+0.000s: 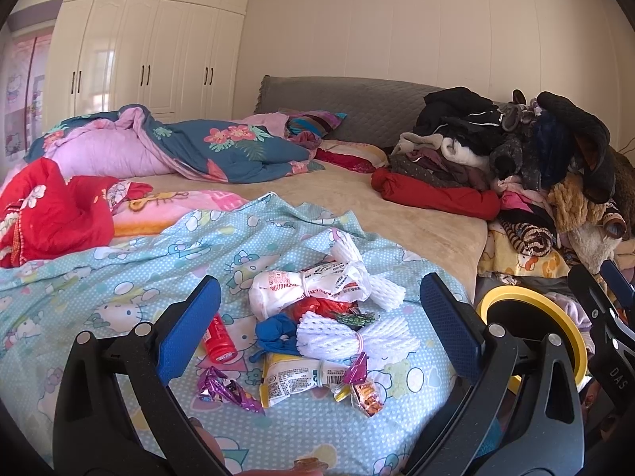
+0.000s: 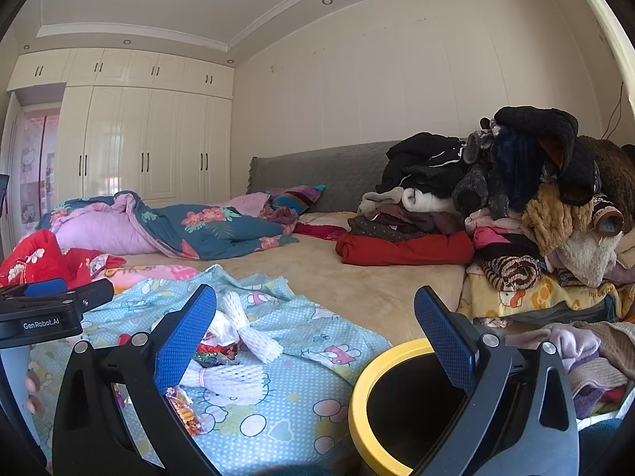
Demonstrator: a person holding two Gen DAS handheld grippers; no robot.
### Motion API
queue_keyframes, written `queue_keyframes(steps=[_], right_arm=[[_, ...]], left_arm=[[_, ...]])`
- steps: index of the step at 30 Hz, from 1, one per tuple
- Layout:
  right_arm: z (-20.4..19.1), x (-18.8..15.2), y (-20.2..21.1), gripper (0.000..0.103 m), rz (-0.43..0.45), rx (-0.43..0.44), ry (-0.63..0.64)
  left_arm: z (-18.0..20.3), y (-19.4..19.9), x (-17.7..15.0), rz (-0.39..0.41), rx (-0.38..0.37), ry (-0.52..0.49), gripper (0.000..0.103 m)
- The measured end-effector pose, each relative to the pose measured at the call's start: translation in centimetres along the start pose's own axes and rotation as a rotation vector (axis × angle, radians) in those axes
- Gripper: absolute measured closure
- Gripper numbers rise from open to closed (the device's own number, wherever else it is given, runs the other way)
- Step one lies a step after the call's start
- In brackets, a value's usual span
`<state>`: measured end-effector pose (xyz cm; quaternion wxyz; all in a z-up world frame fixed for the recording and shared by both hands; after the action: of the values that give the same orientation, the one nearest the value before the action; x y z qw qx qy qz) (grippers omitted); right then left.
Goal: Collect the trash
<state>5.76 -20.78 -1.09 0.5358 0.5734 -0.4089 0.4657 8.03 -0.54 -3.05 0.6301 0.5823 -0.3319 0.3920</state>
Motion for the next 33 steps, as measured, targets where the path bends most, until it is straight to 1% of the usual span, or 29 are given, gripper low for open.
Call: queue_keyframes(steps=[26,28,30,33], right_arm=[[-0.2,-0.2,-0.1,0.006,-0.005,0.004,-0.002],[-0.8,-0.6,-0.5,0.006,-0.016,0.019,-0.002],[-1.7,-0.9,-0.8,0.006,-0.036,0.055,0.006],[-3.6,-1.5,-1.6,0.006,-0.077,0.11,0.032]], left_arm=[[-0.5,-0.3,-0.5,-0.012,0.001,0.012,0.011],[-0.7,-0.4,-0.6,-0.017,-0.001,0.015,0.011],[-1.4,-0.7,-0.7,-0.028,-0.001,0.03,0.011],[-3.1,-1.5,-0.6,-0.043,0.04,0.056,0.011]])
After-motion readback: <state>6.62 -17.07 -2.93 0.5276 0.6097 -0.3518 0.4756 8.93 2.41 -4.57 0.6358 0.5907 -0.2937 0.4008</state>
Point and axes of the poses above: each gripper's, at about its wrist camera, not at the fingertips, and y roughly against the way its jaws point, z to its right, x to its top, the point moved 9 cm from there along -y, roughly the way its jaws point, and after that the axes turned 6 degrees about -z, right-handed, at the moved point
